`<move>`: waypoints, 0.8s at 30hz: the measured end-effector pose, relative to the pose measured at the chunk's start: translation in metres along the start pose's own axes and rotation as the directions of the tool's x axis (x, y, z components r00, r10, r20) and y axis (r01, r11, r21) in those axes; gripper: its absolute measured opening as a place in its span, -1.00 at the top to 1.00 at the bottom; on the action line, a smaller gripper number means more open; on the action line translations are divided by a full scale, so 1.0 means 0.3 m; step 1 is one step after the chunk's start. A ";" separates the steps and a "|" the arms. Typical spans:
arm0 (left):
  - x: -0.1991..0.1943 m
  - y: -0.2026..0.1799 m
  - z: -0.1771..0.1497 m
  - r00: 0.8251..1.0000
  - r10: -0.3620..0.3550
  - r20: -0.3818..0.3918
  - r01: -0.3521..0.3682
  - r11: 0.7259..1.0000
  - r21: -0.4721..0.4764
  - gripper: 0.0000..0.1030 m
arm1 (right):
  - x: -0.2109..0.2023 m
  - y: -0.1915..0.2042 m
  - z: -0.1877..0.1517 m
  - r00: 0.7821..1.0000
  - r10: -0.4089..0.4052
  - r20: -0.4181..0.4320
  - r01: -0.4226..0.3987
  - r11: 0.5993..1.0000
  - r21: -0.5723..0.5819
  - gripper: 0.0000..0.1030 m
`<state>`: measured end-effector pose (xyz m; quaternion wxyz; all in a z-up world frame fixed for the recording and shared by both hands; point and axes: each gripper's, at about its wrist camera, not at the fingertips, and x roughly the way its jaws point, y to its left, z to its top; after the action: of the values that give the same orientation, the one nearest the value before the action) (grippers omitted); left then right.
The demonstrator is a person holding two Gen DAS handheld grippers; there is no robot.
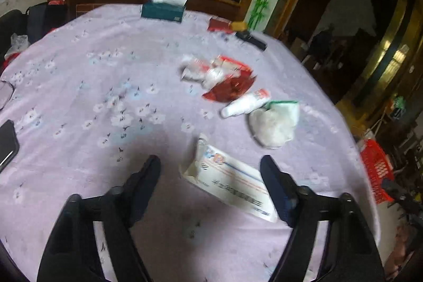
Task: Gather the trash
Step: 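Move both tools back from the wastebasket over the table, then grasp the white medicine leaflet with the left tool while the right tool grasps the white glove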
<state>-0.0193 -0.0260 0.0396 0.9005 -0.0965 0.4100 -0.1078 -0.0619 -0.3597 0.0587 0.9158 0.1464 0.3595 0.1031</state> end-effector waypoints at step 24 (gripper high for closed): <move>0.073 -0.012 -0.006 0.998 -0.065 0.002 0.065 0.998 0.009 0.88 | 0.477 0.243 0.195 0.982 0.061 -0.179 -0.057 0.998 0.028 -0.32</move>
<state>-0.0071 -0.0356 0.0237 0.8975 -0.1058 0.4050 -0.1388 0.0755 -0.2609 0.0346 0.8744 0.1576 0.4373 0.1387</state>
